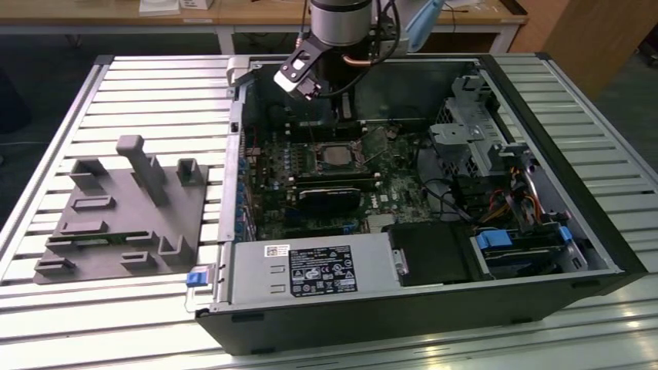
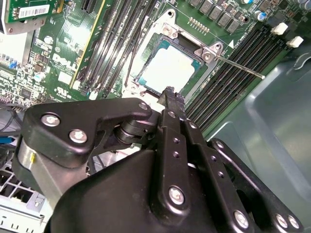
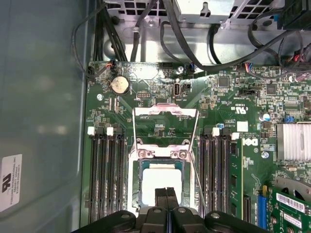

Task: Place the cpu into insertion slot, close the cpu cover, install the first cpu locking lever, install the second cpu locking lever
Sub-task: 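Close the cpu cover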

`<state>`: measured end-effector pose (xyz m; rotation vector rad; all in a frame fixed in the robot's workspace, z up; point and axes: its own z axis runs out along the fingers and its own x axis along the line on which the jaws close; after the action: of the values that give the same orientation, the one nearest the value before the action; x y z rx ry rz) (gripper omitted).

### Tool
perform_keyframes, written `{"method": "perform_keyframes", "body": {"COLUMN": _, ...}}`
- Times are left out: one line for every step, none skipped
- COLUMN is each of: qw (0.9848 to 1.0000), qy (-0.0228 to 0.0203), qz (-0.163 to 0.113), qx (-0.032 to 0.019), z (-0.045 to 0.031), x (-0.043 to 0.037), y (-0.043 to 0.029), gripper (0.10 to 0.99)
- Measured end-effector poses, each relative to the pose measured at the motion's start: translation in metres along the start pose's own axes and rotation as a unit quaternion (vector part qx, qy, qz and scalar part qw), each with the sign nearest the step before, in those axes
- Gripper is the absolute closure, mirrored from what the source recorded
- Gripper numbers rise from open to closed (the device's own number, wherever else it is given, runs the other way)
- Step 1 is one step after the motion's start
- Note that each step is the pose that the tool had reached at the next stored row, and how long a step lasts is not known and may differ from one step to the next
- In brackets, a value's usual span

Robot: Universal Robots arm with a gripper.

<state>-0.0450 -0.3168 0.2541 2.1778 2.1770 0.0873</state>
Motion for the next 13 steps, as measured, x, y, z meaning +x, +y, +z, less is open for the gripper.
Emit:
{"method": "perform_keyframes", "body": {"qw": 1.0000, "qy": 0.0002, "qz": 0.000, "qx": -0.0001, "z": -0.0007, "x": 0.0000, "y": 0.0001, "gripper": 0.980}}
{"method": "perform_keyframes", "body": {"qw": 1.0000, "qy": 0.0002, "qz": 0.000, "qx": -0.0001, "z": -0.0019, "x": 0.0000, "y": 0.0002, "gripper": 0.980}}
{"method": "perform_keyframes", "body": {"qw": 1.0000, "qy": 0.0002, "qz": 0.000, "qx": -0.0001, "z": -0.0031, "x": 0.0000, "y": 0.0003, "gripper": 0.980}}
{"method": "perform_keyframes", "body": {"qw": 1.0000, "qy": 0.0002, "qz": 0.000, "qx": -0.0002, "z": -0.0042, "x": 0.0000, "y": 0.0004, "gripper": 0.980}}
{"method": "perform_keyframes", "body": {"qw": 1.0000, "qy": 0.0002, "qz": 0.000, "qx": -0.0002, "z": -0.0051, "x": 0.0000, "y": 0.0005, "gripper": 0.980}}
{"method": "perform_keyframes", "body": {"qw": 1.0000, "qy": 0.0003, "qz": 0.000, "qx": -0.0002, "z": -0.0055, "x": 0.0001, "y": 0.0005, "gripper": 0.980}}
{"method": "perform_keyframes", "body": {"qw": 1.0000, "qy": 0.0004, "qz": 0.000, "qx": -0.0003, "z": -0.0055, "x": 0.0001, "y": 0.0005, "gripper": 0.980}}
{"method": "perform_keyframes", "body": {"qw": 1.0000, "qy": 0.0004, "qz": 0.000, "qx": -0.0003, "z": -0.0055, "x": 0.0001, "y": 0.0005, "gripper": 0.980}}
{"method": "perform_keyframes", "body": {"qw": 1.0000, "qy": 0.0004, "qz": 0.000, "qx": -0.0002, "z": -0.0056, "x": 0.0001, "y": 0.0005, "gripper": 0.980}}
{"method": "perform_keyframes", "body": {"qw": 1.0000, "qy": 0.0002, "qz": 0.000, "qx": -0.0001, "z": -0.0057, "x": 0.0000, "y": 0.0005, "gripper": 0.980}}
{"method": "perform_keyframes", "body": {"qw": 1.0000, "qy": 0.0002, "qz": 0.000, "qx": -0.0001, "z": -0.0057, "x": 0.0000, "y": 0.0008, "gripper": 0.980}}
{"method": "perform_keyframes", "body": {"qw": 1.0000, "qy": 0.0002, "qz": 0.000, "qx": -0.0001, "z": -0.0057, "x": 0.0000, "y": 0.0014, "gripper": 0.980}}
{"method": "perform_keyframes", "body": {"qw": 1.0000, "qy": 0.0002, "qz": 0.000, "qx": -0.0001, "z": -0.0056, "x": 0.0000, "y": 0.0023, "gripper": 0.980}}
